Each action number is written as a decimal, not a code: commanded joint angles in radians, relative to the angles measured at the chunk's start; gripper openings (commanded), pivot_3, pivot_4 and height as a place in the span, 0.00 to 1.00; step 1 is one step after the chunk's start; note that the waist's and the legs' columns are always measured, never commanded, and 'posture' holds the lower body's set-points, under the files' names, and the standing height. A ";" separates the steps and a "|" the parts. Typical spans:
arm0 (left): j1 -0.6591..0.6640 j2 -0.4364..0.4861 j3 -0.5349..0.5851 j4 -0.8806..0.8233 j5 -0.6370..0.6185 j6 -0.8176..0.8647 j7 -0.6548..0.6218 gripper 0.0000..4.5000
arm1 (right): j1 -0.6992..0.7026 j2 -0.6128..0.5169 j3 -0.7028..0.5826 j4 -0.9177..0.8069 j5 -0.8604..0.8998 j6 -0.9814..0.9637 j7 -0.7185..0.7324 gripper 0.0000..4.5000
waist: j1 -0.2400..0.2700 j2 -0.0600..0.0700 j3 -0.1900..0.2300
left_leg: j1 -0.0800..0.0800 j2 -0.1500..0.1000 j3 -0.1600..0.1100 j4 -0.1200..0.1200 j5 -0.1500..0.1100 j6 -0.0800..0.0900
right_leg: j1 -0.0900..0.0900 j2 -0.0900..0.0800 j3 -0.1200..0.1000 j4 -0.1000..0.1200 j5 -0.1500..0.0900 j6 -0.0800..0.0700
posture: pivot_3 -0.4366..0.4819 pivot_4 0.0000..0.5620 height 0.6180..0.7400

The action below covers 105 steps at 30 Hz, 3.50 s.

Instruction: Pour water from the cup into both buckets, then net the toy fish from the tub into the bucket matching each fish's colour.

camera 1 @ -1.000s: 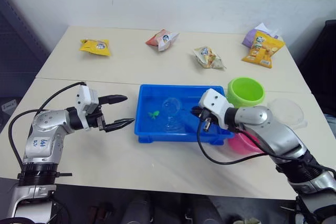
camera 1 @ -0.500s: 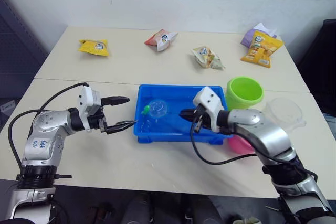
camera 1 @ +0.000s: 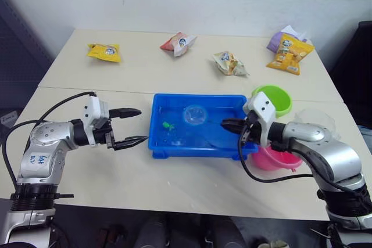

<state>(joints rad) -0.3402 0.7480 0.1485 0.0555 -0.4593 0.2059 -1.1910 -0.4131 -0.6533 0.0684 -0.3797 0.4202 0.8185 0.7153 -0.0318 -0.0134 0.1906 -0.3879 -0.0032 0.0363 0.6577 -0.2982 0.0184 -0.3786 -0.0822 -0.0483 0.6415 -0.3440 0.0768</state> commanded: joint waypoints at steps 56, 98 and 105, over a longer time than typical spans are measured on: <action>-0.191 -0.241 -0.108 0.108 -0.004 -0.088 0.005 1.00 | 0.342 -0.212 -0.652 -0.102 0.252 -0.127 0.203 0.00 | 0.031 0.000 0.000 | 0.000 0.000 0.000 -0.001 0.001 0.000 | 0.001 0.001 -0.001 0.001 0.000 0.000 | 0.48 0.27 1.00; -0.271 -0.278 -0.130 0.118 0.009 -0.065 0.032 1.00 | 0.309 -0.529 -0.331 0.804 -1.215 -1.669 -0.873 0.00 | 0.027 0.000 0.000 | 0.001 0.000 0.003 0.005 0.003 -0.004 | 0.002 0.004 0.001 0.003 0.000 0.000 | 0.48 0.27 1.00; -0.278 -0.281 -0.135 0.113 0.005 -0.057 0.025 1.00 | 0.352 -0.520 -0.344 0.794 -1.080 -1.681 -0.862 0.00 | 0.028 0.000 0.000 | 0.001 0.000 0.003 0.005 0.003 -0.004 | 0.002 0.004 0.001 0.003 0.000 0.000 | 0.48 0.27 1.00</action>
<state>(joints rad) -0.6098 0.4673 0.0087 0.1998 -0.4455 0.1514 -1.1609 -0.0625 -1.1656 -0.2365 0.4332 -0.7432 -0.8535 -0.1524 -0.0042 -0.0131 0.1906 -0.3866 -0.0031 0.0395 0.6622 -0.2956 0.0148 -0.3765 -0.0784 -0.0473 0.6440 -0.3440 0.0771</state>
